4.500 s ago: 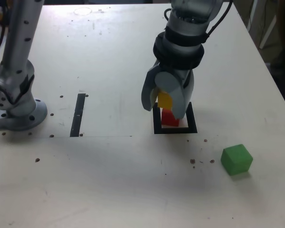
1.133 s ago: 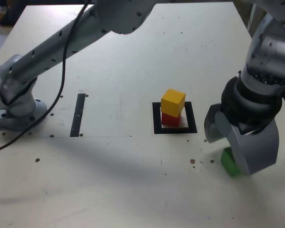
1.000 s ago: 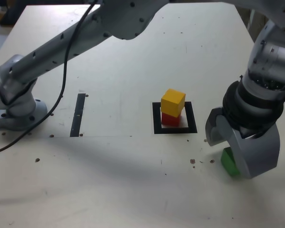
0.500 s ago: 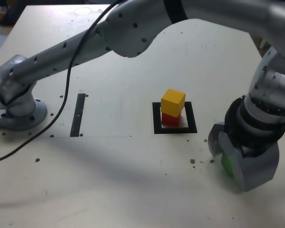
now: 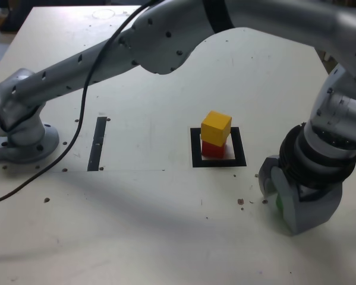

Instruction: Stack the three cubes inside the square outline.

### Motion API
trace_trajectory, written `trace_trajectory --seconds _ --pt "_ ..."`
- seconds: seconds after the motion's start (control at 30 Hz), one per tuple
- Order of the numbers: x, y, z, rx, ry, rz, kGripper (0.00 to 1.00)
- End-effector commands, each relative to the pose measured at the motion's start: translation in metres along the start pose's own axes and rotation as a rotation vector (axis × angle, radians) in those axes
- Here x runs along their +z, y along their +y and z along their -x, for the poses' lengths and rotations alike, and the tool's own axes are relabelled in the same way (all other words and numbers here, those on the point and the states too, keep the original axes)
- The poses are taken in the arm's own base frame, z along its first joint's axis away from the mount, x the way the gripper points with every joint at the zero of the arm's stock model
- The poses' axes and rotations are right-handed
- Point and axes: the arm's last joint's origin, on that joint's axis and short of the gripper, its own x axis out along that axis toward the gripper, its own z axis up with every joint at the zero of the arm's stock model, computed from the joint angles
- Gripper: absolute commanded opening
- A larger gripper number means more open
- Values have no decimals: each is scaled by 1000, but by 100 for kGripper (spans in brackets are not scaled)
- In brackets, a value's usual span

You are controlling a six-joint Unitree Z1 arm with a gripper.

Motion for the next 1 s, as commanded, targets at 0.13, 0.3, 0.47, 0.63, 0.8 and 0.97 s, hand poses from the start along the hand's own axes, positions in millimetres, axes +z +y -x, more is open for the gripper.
trace_trajectory --seconds 0.13,0.3,0.47,0.63,0.8,0.97 --pt "0 -1 -1 -8 12 -4 30" --pt "-2 -1 3 -3 5 0 30" --pt "-12 -5 18 8 -4 16 30" --pt "-38 -12 45 26 -17 57 30" --pt "-72 -19 69 30 -28 131 30" --pt "-114 -25 79 -1 -11 259 30"
